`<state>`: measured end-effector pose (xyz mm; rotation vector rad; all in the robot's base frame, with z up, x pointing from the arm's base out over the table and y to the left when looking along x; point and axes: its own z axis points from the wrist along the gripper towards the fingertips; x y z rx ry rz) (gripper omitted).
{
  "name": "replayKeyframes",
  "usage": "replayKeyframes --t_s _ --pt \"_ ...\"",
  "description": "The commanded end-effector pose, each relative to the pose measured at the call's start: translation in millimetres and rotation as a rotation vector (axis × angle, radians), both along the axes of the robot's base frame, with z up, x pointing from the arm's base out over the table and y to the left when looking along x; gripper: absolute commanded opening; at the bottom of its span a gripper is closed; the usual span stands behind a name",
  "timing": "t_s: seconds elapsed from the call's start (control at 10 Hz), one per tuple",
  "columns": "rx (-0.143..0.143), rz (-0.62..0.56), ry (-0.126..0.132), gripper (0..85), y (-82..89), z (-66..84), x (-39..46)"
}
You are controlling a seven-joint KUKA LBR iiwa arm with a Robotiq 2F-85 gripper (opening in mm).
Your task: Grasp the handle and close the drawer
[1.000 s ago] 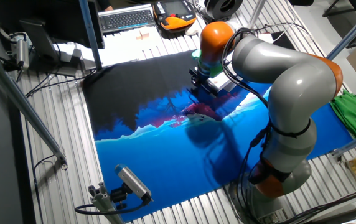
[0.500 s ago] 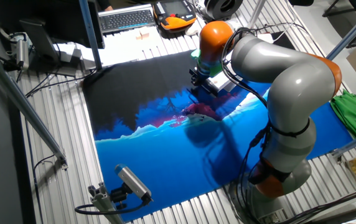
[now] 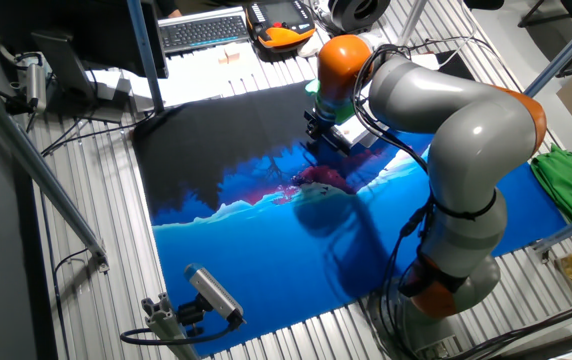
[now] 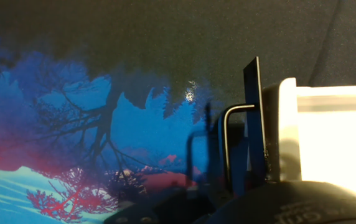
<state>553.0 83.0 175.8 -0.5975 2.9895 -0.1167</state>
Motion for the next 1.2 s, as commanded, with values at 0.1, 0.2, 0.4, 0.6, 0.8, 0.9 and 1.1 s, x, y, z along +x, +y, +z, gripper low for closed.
replayKeyframes --t_s 0.1,0.2,0.4,0.6,0.8,0.9,1.1 --pt "0.002 0.002 -0.001 34.0 0.4 -1.2 0.3" --pt "0.004 0.002 -0.001 34.0 0.6 -2.4 0.5" --pt "0.001 0.003 0.001 34.0 1.1 -3.5 1.0" --pt "0.0 0.002 0.003 17.0 1.6 -4.9 1.5" --pt "-0.003 0.001 0.004 17.0 2.5 -5.9 1.9" --pt "-0.006 0.001 0.006 17.0 2.9 -5.7 1.9" --pt "-0.006 0.004 0.006 17.0 2.8 -5.9 2.0"
